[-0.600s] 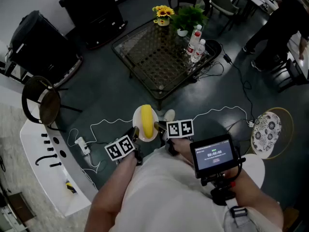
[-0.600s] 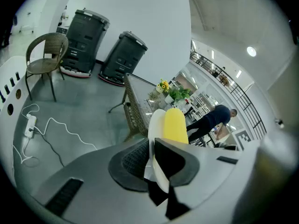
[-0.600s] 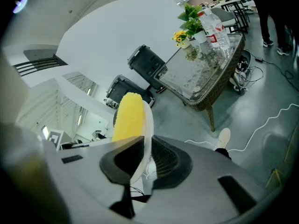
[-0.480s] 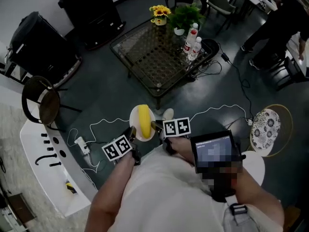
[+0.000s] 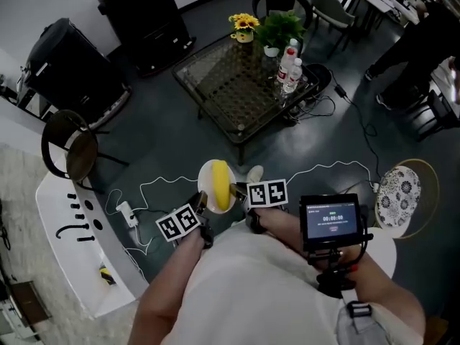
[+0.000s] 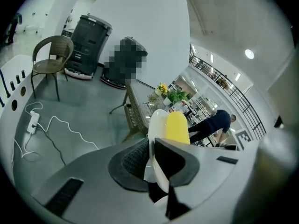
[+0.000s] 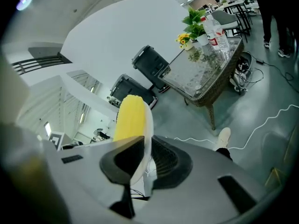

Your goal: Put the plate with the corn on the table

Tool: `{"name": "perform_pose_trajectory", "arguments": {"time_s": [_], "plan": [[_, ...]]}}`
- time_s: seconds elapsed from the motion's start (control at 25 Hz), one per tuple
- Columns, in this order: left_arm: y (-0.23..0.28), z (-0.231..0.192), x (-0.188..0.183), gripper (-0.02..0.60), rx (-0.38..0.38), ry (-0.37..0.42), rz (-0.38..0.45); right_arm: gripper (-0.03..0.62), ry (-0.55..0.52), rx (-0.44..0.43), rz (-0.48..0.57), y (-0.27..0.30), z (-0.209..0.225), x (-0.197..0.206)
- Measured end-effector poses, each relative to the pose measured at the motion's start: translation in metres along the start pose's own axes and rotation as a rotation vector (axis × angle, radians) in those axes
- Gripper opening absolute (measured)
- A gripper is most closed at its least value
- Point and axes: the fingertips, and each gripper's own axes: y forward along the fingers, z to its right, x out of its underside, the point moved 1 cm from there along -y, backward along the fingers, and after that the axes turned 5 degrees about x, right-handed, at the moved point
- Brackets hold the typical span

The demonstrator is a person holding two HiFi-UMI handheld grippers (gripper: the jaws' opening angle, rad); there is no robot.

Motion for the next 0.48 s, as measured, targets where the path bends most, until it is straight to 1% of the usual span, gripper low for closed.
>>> {"name": "perform_pose_trajectory", "arguments": {"time_s": [0.28, 0.48], "plan": [[-0.006, 0.007, 0.012, 0.044, 0.021, -0.013, 0.005, 0.051, -0.006, 0.003, 0.015, -0.014, -0.001, 0.006], [-0.004, 0.007, 0.016, 0.044, 0.026, -0.021, 0.002, 0.051, -0.01, 0.013, 0.006, -0.015, 0.003, 0.008]]}}
